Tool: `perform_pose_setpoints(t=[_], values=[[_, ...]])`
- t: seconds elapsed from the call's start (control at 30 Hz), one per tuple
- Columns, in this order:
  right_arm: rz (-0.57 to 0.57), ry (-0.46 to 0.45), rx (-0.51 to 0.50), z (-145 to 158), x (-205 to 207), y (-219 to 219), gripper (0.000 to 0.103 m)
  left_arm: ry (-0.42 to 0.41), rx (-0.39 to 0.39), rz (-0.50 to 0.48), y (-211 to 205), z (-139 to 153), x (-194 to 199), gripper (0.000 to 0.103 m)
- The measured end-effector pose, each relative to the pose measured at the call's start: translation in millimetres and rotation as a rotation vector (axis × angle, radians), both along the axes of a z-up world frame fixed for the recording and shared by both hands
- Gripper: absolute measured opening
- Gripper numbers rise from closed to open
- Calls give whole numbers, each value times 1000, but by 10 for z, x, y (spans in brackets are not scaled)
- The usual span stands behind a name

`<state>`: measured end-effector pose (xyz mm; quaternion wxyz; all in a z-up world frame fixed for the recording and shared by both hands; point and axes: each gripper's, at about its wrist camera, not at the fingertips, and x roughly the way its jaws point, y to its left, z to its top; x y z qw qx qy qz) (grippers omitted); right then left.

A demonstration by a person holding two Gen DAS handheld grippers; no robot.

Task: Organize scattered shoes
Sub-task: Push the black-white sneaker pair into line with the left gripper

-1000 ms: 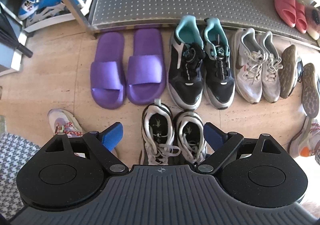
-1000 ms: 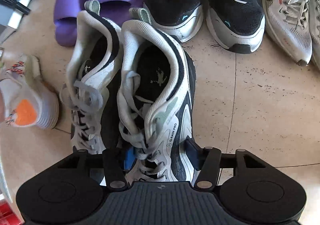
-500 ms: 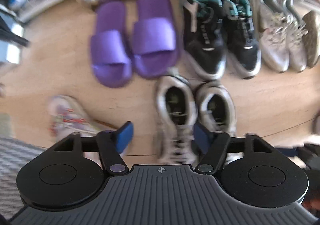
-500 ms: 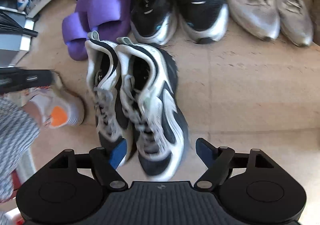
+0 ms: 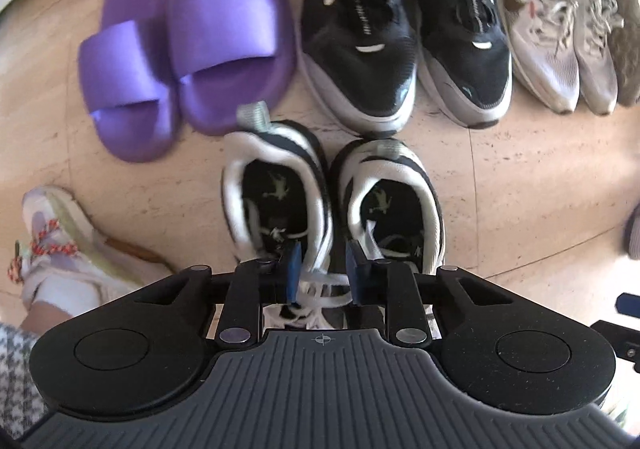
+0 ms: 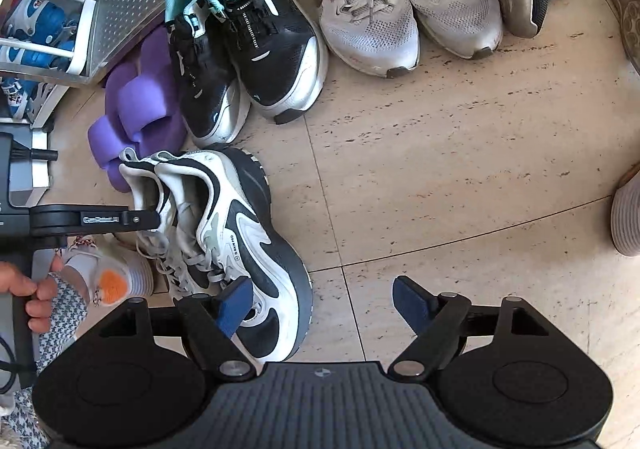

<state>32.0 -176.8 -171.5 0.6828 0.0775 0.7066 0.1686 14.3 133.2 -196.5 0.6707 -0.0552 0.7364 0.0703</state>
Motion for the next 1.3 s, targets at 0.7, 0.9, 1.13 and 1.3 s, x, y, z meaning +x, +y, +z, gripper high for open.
perform_pose_setpoints(t=[0.7,0.9,1.13,1.3], values=[[49,-25,-6,-20,-31,98,82,52,-12,-14,-63,-185,-220,10],[24,-37,-17,21,-28,3,82,74,76,-93,-198,-150,-141,35],[-66,-65,-22,62,107,-96,85,46,193,-178,-373,514,-105,76],[-164,-112,-15,135,236,-302,86,-64,71,-241,-737,1111,-69,86]])
